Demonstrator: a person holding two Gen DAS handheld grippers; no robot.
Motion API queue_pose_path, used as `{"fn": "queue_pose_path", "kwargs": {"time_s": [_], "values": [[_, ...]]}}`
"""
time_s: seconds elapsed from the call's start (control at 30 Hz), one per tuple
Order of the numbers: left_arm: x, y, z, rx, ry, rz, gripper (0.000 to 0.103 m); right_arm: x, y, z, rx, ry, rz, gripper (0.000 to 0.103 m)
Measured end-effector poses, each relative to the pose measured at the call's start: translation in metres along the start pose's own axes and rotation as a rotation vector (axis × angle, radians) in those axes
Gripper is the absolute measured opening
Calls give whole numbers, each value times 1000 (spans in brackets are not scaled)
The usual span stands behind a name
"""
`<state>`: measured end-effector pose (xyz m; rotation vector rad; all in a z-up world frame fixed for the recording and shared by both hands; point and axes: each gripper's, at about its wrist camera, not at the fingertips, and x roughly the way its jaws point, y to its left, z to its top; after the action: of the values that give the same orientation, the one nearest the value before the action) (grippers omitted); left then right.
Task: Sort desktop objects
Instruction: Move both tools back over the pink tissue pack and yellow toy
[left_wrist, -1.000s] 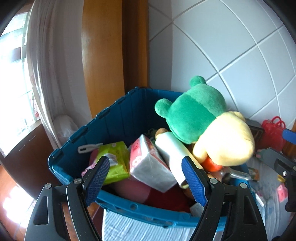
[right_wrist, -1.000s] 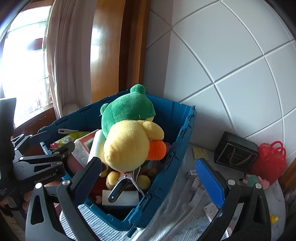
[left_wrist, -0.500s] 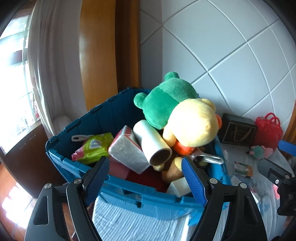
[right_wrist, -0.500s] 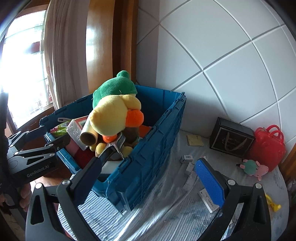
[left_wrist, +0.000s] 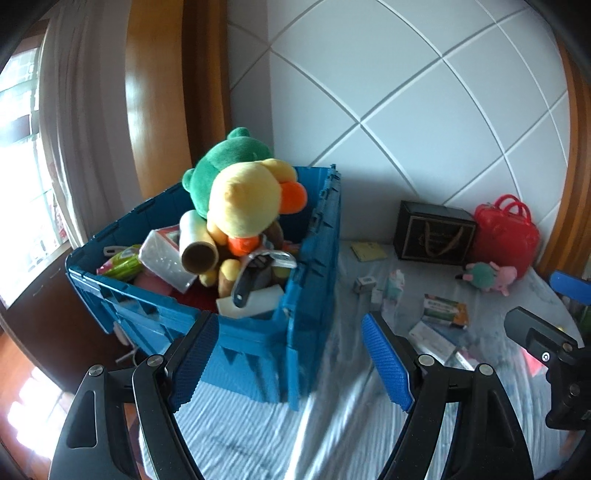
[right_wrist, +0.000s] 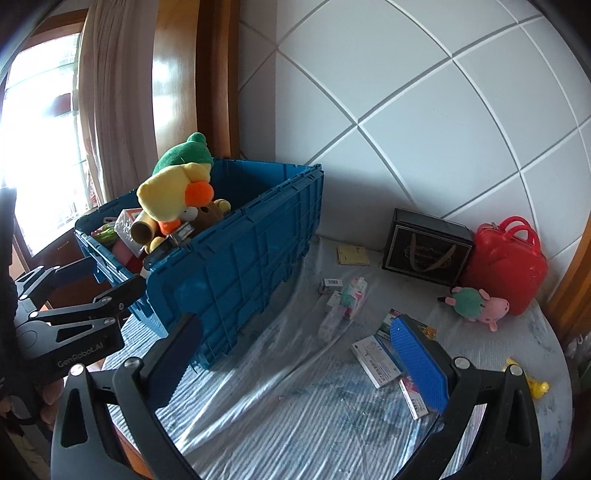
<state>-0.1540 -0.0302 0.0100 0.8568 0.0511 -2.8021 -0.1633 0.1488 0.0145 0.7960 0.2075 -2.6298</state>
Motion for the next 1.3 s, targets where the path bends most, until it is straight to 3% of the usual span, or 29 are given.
{"fn": "queue_pose_path", "kwargs": {"time_s": [0.2, 0.33, 0.83, 0.97, 1.3], "values": [[-9, -61, -18, 47, 21, -54, 80, -28, -62, -38, 68, 22, -53, 103], [-3, -98, -23, 94, 49, -95, 80, -40, -111, -63, 156, 58, -135, 103], [73, -227, -33, 242, 172, -329, 80, -57, -248, -149, 405, 247, -467, 103], [91, -256, -41, 264, 234, -354, 80, -55, -271, -171, 446, 299, -504, 103], [107, -347, -48, 280, 245, -345, 80, -56, -359, -185, 441, 294, -501, 103]]}}
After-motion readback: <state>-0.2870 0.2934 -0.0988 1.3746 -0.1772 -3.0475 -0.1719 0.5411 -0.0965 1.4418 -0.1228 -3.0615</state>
